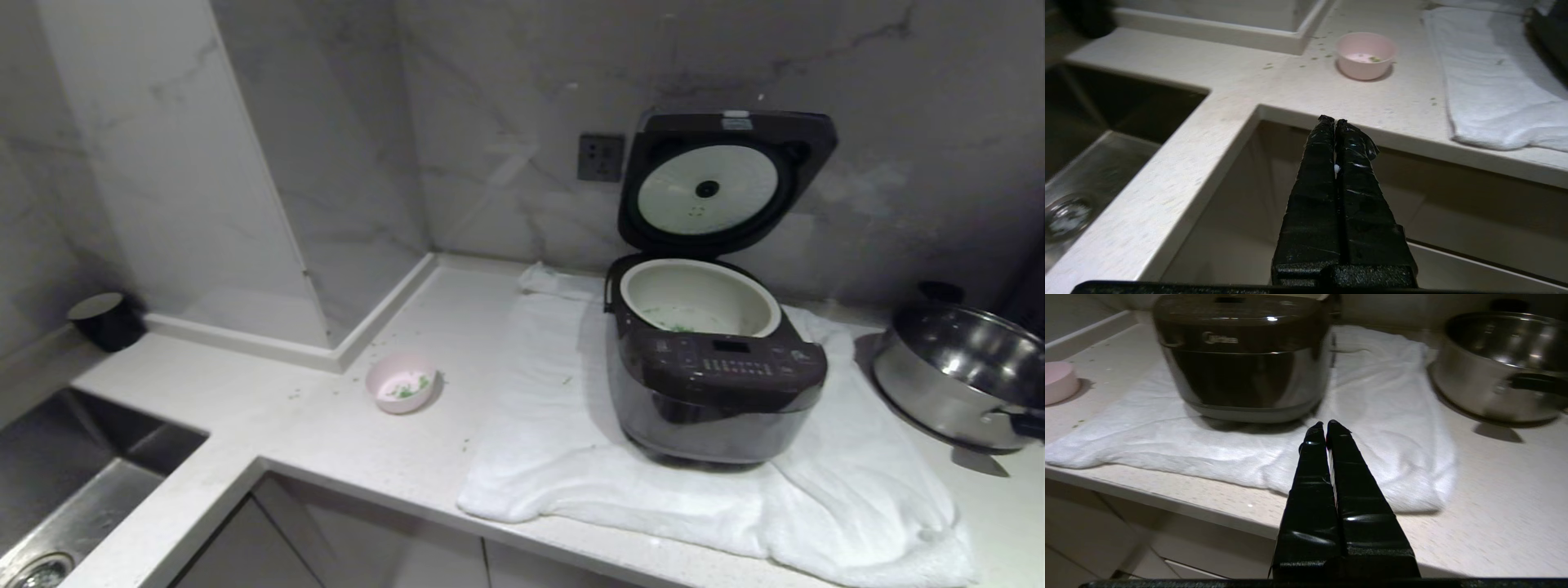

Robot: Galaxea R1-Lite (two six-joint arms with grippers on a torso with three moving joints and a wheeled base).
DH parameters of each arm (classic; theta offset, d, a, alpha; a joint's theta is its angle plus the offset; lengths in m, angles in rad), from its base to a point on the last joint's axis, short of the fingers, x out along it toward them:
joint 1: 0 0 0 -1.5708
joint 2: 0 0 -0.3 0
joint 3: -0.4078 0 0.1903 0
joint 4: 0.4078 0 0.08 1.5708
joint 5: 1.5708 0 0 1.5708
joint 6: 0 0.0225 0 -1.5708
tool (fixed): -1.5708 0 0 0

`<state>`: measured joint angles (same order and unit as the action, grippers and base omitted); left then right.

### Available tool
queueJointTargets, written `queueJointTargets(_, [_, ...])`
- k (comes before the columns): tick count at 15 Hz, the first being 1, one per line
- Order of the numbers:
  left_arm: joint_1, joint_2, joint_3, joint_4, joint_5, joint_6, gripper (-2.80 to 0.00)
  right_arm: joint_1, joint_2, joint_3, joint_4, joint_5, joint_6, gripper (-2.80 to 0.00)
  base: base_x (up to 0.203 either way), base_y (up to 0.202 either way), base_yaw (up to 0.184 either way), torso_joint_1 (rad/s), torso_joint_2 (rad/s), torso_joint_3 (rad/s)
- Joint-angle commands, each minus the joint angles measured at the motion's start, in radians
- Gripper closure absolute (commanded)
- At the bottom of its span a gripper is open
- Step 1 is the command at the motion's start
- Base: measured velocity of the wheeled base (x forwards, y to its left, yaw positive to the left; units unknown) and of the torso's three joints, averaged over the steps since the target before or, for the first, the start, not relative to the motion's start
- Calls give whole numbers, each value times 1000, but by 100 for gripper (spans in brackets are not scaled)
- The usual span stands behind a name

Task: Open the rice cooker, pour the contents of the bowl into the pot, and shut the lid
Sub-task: Turn on the tap

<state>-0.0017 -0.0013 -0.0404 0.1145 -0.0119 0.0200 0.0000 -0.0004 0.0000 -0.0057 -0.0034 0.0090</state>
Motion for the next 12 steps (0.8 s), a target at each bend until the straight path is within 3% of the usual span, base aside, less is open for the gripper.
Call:
queueJointTargets(1, [0,-2,1,1,0,0,0,0,0,2,0,0,0,0,1,-7,171,5,7,2])
queueJointTargets(9, [0,-2,1,1,0,0,0,0,0,2,-2,0,0,0,0,-8,174,3,1,4])
queueJointTargets(12, [0,-2,1,1,0,-3,0,0,0,2,-1,0,0,0,-2,-3,105,5,-1,4])
